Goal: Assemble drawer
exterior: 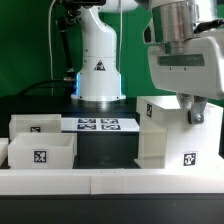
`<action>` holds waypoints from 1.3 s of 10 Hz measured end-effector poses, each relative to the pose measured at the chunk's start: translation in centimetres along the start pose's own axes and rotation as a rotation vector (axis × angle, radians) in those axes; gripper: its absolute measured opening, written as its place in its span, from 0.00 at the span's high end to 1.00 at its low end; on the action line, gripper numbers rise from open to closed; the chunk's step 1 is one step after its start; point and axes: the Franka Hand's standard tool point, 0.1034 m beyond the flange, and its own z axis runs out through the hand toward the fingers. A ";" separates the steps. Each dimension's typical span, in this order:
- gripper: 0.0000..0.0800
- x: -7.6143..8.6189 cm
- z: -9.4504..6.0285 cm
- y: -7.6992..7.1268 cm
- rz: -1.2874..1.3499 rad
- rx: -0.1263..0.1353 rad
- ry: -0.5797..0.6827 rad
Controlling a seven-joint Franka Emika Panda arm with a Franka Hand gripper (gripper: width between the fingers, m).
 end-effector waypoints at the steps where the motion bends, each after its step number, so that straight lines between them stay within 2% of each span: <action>1: 0.95 0.0 0.0 -0.3 0.002 -0.015 -0.006; 2: 0.95 0.0 0.1 -0.4 0.001 -0.031 -0.011; 5: 0.95 0.0 0.1 -0.2 -0.020 -0.037 -0.013; 6: 0.72 -0.1 0.1 -0.3 -0.026 -0.036 -0.013; 7: 0.56 -0.5 0.2 -0.3 -0.056 -0.029 -0.012; 8: 0.56 -1.2 0.1 -0.1 -0.076 -0.024 -0.010; 9: 0.33 -1.9 -0.3 0.1 -0.111 -0.025 -0.011; 10: 0.23 -2.5 -0.8 0.6 -0.156 -0.027 -0.012; 11: 0.23 -3.0 -1.5 0.9 -0.236 -0.031 -0.015; 12: 0.20 -3.6 -2.4 1.4 -0.316 -0.046 -0.026; 13: 0.19 -3.8 -2.9 2.0 -0.376 -0.048 -0.027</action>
Offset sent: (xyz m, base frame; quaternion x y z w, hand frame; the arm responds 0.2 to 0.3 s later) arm 0.0000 0.0000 0.0000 0.0000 0.0000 0.0000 1.0000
